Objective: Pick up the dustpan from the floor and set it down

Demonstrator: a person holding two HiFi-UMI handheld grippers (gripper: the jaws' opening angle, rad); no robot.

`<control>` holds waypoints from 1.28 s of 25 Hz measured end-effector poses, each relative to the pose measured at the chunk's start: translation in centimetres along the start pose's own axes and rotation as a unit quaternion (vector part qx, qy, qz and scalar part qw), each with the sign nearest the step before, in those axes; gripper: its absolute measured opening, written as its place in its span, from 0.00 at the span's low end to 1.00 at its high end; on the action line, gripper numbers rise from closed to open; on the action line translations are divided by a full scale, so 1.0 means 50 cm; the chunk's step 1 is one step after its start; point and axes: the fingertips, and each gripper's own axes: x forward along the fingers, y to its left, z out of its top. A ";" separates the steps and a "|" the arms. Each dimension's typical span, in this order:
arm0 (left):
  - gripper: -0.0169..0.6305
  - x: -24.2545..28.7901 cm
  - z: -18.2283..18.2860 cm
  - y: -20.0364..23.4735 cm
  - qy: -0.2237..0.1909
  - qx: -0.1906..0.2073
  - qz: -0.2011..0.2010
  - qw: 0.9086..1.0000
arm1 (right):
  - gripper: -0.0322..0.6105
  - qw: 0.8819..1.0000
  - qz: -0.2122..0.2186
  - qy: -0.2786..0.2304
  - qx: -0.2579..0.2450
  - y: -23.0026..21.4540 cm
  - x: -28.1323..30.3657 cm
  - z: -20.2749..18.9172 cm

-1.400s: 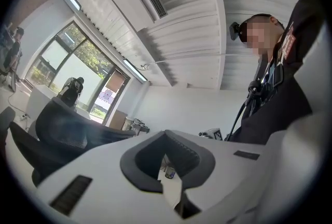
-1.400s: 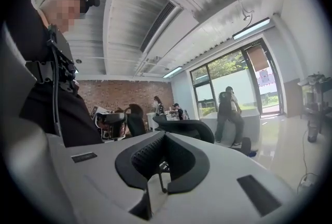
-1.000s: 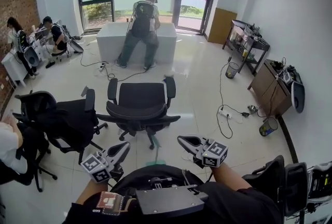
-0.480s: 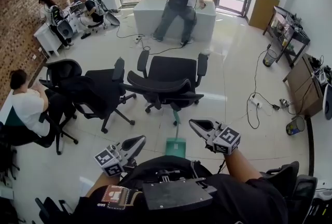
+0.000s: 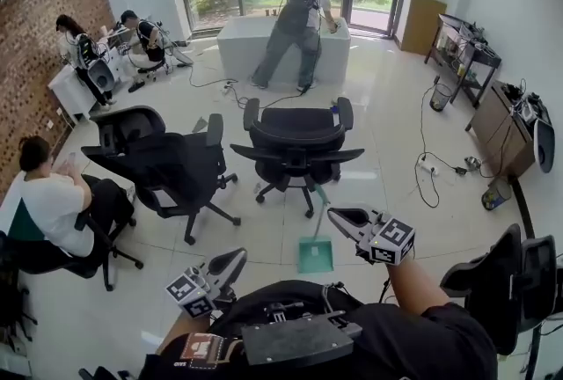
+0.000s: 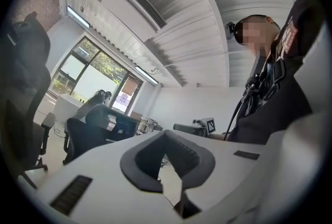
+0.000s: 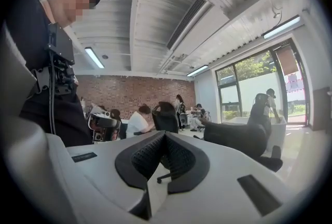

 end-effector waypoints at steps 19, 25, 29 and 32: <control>0.04 -0.391 -0.121 -0.238 0.026 -0.023 -0.104 0.994 | 0.08 0.998 -0.057 0.017 0.029 0.562 -0.078 -0.094; 0.04 -0.336 -0.202 -0.523 0.022 -0.002 -0.109 0.994 | 0.08 0.998 -0.056 0.003 0.023 0.665 -0.383 -0.121; 0.04 -0.308 -0.301 -0.726 0.013 -0.024 -0.088 0.996 | 0.08 0.999 -0.034 0.024 0.006 0.747 -0.596 -0.191; 0.04 -0.303 -0.369 -0.845 0.019 -0.040 -0.080 0.996 | 0.08 0.999 -0.028 0.042 0.000 0.791 -0.715 -0.238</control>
